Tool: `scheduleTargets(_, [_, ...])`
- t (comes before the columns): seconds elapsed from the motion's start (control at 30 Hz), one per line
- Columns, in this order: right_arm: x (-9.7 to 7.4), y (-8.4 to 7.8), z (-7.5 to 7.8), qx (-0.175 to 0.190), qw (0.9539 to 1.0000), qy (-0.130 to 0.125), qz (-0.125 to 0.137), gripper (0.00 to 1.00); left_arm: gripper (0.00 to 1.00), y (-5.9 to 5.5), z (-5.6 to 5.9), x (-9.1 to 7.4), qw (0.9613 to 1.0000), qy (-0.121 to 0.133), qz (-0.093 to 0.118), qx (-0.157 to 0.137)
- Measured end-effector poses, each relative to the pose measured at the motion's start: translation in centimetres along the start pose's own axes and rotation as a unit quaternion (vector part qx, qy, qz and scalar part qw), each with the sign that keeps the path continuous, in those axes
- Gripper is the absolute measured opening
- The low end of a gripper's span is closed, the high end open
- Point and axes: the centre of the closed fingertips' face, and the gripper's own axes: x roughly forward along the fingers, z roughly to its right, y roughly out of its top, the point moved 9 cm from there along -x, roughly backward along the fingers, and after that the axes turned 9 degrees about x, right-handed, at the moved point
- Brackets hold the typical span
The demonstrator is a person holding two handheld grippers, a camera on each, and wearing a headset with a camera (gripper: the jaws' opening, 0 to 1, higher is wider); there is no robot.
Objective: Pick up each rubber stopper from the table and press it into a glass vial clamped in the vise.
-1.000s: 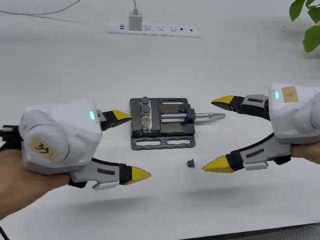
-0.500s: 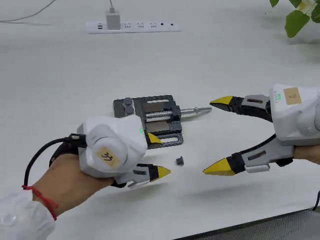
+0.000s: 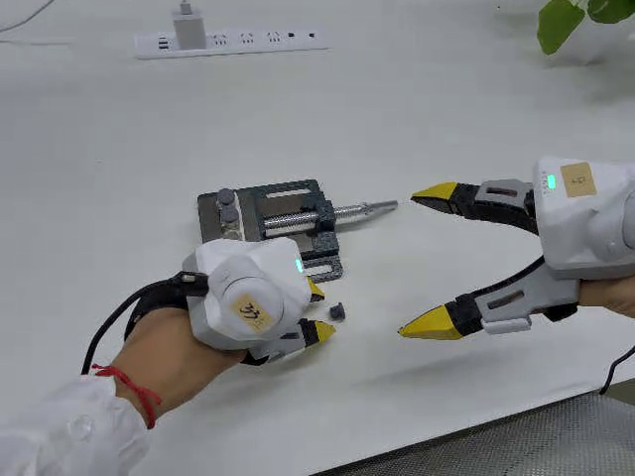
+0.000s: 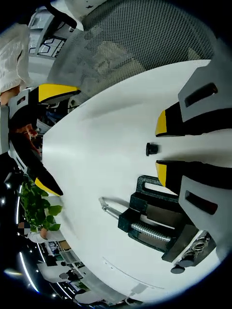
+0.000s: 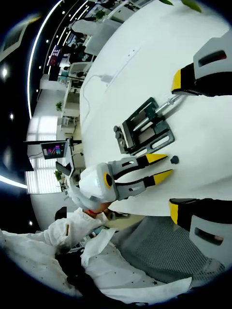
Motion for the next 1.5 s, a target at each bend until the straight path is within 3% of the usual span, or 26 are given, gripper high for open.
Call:
scheduleTargets(0.63, [-0.4,-0.4,-0.1,0.009,0.9999,-0.004,-0.002,0.84,0.07,0.2,0.1,1.2,0.9999,-0.006,-0.01,0.005])
scheduleTargets(1.07, [-0.3,0.1,-0.2,0.008,1.0,-0.003,-0.001,0.83,0.04,0.2,0.0,0.9,0.9999,-0.003,-0.006,0.011])
scheduleTargets(1.23, [-0.3,0.6,-0.3,0.003,1.0,-0.003,0.003,0.82,0.03,0.8,-0.3,-0.2,0.9999,0.005,0.009,0.007])
scheduleTargets(1.5, [-0.9,3.0,-0.7,-0.01,0.9997,0.001,0.024,0.76,0.03,1.6,-1.0,-3.9,0.9989,0.029,0.034,0.011])
